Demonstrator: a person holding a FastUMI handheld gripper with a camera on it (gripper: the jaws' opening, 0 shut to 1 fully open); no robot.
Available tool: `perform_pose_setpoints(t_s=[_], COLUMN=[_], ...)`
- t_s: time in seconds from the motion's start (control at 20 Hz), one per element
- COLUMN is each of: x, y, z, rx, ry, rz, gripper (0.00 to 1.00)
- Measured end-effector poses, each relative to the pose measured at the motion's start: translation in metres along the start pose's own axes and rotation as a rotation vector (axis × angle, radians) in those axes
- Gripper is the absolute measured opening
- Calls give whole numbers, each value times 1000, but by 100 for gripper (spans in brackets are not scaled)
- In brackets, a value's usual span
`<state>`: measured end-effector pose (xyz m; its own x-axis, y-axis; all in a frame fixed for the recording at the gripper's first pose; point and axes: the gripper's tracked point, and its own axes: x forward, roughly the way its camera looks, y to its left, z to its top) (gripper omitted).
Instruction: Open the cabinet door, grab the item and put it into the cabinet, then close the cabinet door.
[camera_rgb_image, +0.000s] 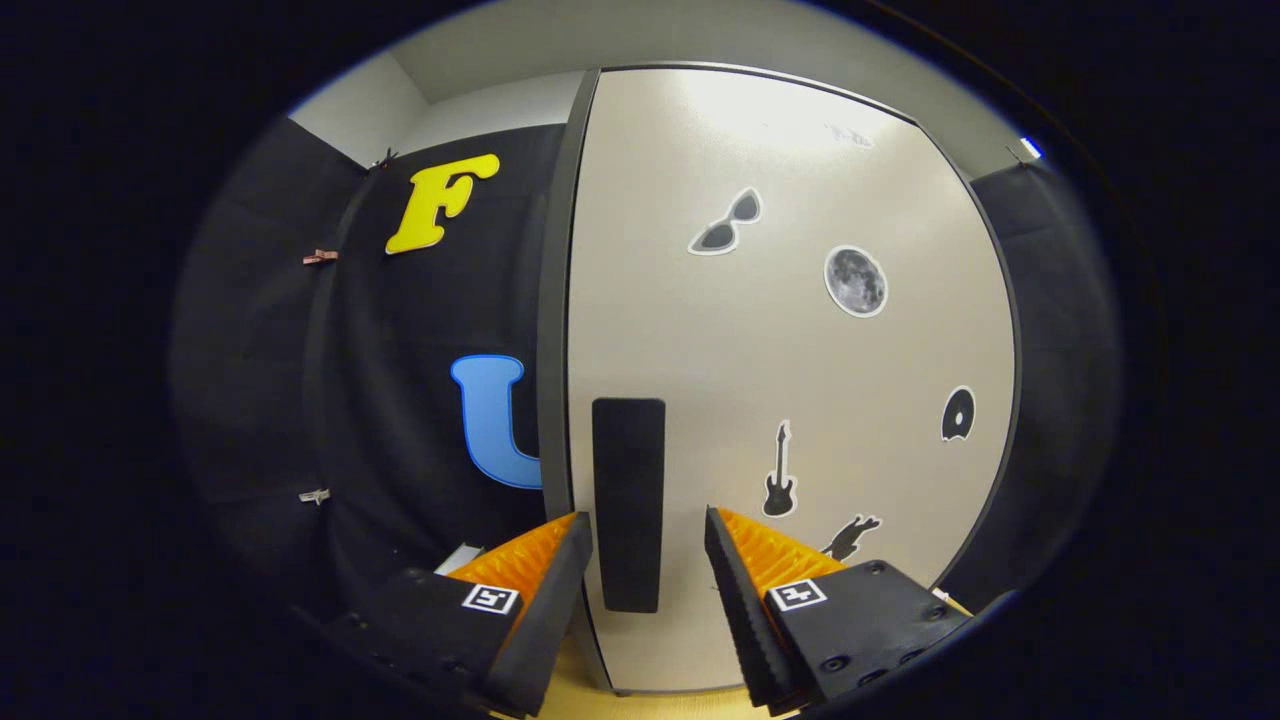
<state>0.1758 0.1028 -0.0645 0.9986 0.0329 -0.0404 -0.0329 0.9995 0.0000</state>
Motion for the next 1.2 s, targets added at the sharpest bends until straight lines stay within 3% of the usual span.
perform_pose_setpoints(t_s=[0.15, 0.3, 0.55, 0.65, 0.85, 0.9, 1.2], x=[5, 5, 15, 18, 17, 15, 11], y=[9, 7, 8, 5, 6, 5, 5], z=[5, 5, -3, -3, -4, -4, -4], rx=[13, 1, -4, -15, 1, 3, 1], ry=[-6, 1, 47, 34, 38, 39, 46], rz=[11, -8, -4, -16, -23, -27, 10], gripper=[74, 56, 56, 38, 37, 26, 26])
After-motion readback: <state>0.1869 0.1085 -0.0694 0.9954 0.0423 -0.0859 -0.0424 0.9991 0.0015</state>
